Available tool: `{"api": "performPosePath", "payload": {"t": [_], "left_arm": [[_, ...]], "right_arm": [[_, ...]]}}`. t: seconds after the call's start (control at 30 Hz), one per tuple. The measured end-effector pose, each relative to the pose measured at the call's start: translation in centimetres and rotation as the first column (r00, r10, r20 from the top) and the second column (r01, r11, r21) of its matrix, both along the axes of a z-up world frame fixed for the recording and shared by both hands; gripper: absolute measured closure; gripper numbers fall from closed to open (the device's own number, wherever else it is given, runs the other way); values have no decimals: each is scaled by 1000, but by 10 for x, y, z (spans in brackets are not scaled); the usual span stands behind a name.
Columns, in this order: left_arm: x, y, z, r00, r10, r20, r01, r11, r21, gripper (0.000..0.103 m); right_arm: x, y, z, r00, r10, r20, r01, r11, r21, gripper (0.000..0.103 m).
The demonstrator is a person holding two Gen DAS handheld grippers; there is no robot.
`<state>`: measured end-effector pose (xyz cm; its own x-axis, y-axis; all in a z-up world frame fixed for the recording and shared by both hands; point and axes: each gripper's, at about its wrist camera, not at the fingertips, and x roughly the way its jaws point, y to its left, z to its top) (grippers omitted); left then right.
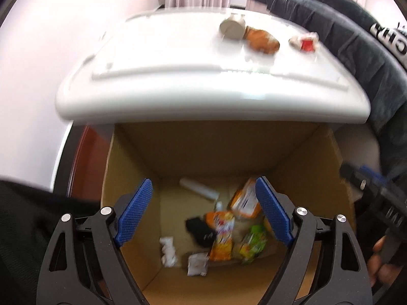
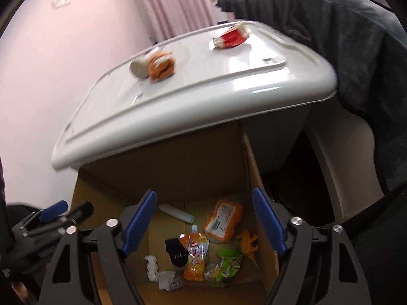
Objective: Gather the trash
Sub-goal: 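Grasp the orange knit sock with the left tool while the right tool grasps the tan cork block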
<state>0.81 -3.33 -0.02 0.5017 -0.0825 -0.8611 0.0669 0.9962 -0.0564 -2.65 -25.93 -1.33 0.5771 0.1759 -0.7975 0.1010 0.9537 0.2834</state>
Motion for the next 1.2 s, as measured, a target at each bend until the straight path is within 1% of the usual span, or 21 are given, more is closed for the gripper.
{"api": "performPosePath", "payload": {"t": [0.07,0.13,0.17,0.23,0.27,0.37,0.47,0.53,0.57,0.63,0.8,0.83,0.87,0.9,0.93,1.0,1.03,1.1,1.2], "left_arm": [[22,-8,18,999,-6,38,7,1000,-23,22],[47,-20,30,998,-14,54,18,998,-67,18],[60,-26,36,998,-13,64,19,996,-91,18],[85,-40,42,996,-17,91,28,992,-123,17],[96,-48,44,995,-21,102,34,991,-127,17],[136,-76,39,992,-28,125,42,992,-115,16],[172,-95,26,995,0,102,11,994,-110,16],[194,-101,15,997,39,67,-30,991,-129,16],[202,-103,12,997,50,57,-42,989,-140,16],[214,-109,7,996,75,54,-67,989,-135,16],[233,-118,0,991,106,77,-100,992,-73,16],[235,-119,-3,992,109,67,-104,992,-67,19],[237,-120,-7,993,109,53,-106,992,-67,26],[237,-121,-12,993,112,44,-110,993,-47,42],[236,-124,-11,992,109,68,-108,994,-16,52],[228,-123,-11,992,86,94,-88,996,10,60],[227,-122,-11,992,82,98,-83,997,6,64],[224,-118,-10,992,74,103,-74,997,-4,69],[214,-107,-7,995,56,88,-54,998,-22,69]], "right_arm": [[-1,-10,4,999,-49,23,48,998,39,22],[-3,-21,7,995,-96,39,93,993,72,21],[-4,-27,8,992,-119,40,114,989,99,21],[-4,-33,7,990,-135,34,130,984,123,21],[-5,-35,7,990,-139,33,133,982,131,21],[-8,-38,7,990,-138,31,132,980,150,20],[-10,-40,7,990,-139,28,132,977,170,20],[-11,-40,7,991,-133,25,127,978,168,19],[-11,-40,6,992,-127,22,122,978,170,19],[-12,-41,5,993,-116,16,112,977,183,19],[-13,-43,3,995,-99,9,95,974,207,19],[-13,-43,3,995,-96,6,93,973,211,19],[-13,-44,3,996,-92,4,89,972,216,19],[-13,-43,3,996,-90,3,87,972,218,19],[-13,-43,3,996,-91,4,88,972,219,19],[-14,-44,4,996,-92,6,89,970,226,19],[-14,-44,3,996,-92,6,89,970,227,19],[-14,-45,3,996,-94,6,90,969,228,19],[-14,-45,3,995,-99,4,96,971,219,19]]}}
